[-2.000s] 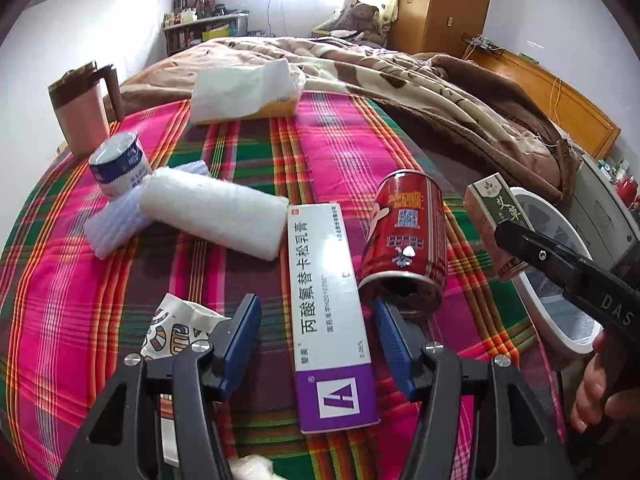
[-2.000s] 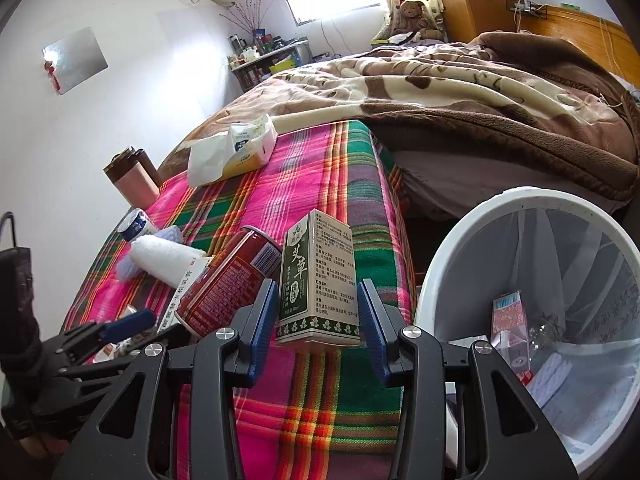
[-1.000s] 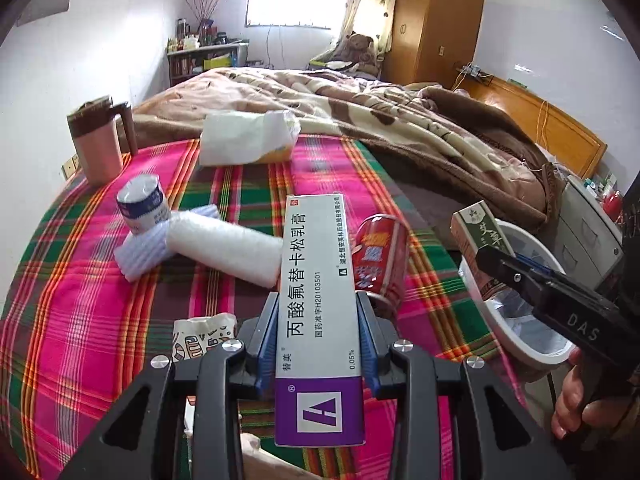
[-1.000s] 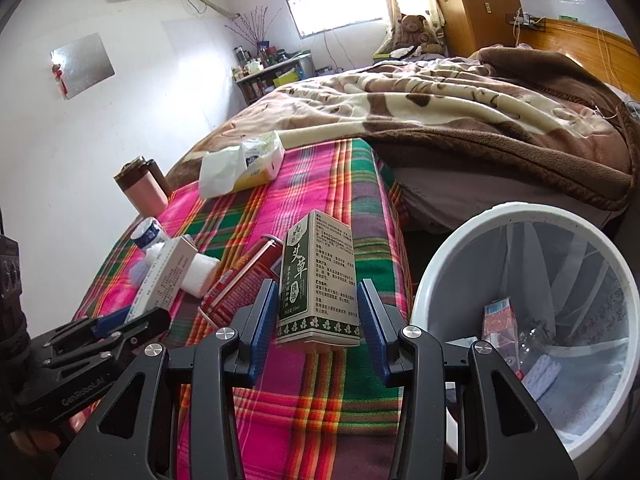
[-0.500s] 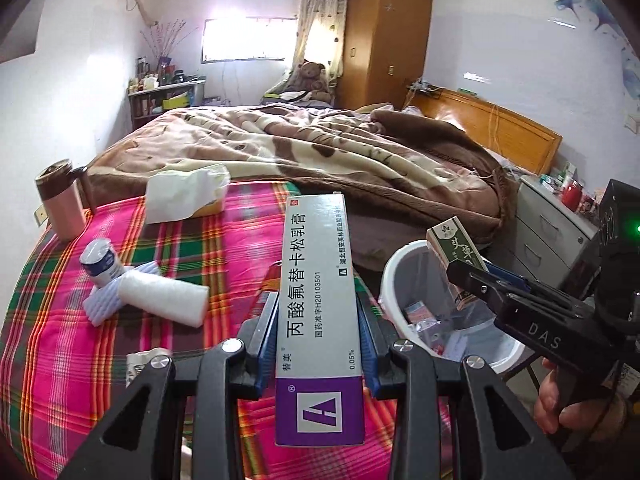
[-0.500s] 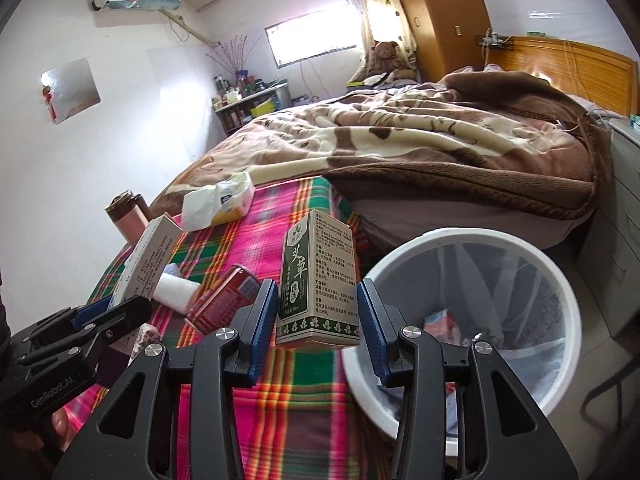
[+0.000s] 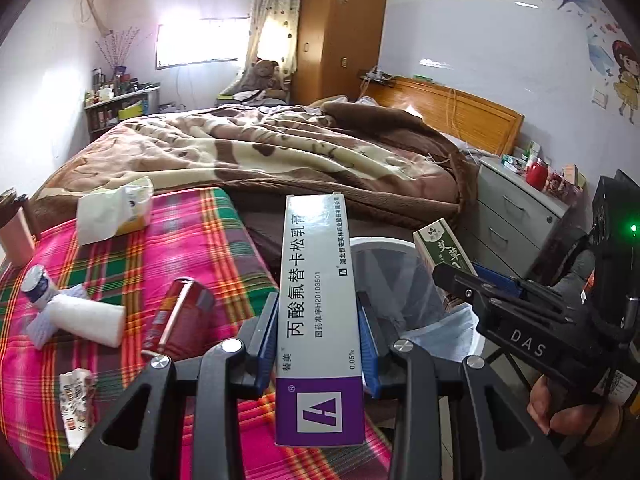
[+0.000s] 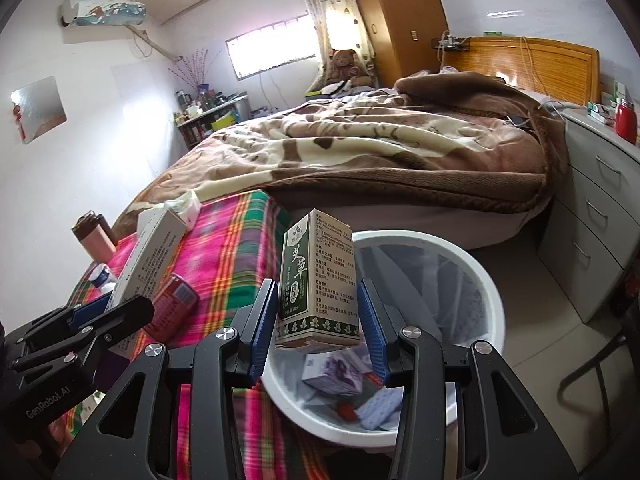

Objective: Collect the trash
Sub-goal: 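Carry the cream box and green box over the white wastebasket, then open both tools to drop the boxes into the wastebasket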

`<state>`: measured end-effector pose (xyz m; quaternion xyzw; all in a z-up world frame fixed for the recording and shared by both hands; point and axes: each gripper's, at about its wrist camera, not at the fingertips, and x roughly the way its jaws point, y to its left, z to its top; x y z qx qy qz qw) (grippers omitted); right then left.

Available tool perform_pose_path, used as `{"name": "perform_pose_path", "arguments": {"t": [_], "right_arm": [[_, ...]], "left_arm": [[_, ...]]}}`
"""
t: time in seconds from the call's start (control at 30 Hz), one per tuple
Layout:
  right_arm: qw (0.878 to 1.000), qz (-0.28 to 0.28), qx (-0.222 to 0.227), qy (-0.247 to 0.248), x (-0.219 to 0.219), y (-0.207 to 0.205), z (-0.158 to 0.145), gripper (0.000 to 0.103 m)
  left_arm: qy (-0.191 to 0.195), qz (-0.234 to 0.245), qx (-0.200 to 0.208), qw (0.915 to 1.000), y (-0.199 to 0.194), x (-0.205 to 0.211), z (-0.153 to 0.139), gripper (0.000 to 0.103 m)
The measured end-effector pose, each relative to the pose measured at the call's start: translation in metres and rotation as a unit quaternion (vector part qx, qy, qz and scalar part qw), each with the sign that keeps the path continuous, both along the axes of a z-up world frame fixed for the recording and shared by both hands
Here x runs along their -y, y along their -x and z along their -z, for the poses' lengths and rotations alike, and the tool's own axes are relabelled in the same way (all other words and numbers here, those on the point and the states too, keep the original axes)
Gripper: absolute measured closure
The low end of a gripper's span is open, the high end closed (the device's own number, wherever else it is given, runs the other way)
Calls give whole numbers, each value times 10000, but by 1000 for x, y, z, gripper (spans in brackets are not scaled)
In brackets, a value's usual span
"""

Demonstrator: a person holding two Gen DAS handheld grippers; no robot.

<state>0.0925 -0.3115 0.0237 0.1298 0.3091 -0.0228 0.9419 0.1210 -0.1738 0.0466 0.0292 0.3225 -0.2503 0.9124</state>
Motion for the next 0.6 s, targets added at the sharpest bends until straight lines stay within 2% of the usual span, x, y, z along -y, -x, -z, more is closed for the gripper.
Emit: {"name": "perform_pose_path", "arguments": {"t": [0.2, 0.6], "right_arm": [[9996, 219, -183, 55, 18, -2, 10, 61], [9974, 451, -551, 122, 40, -6, 27, 61]], "left_arm": [[-33, 263, -136, 9996, -3, 31, 9, 66], [-165, 448, -372, 9982, -9, 69, 26, 66]]}}
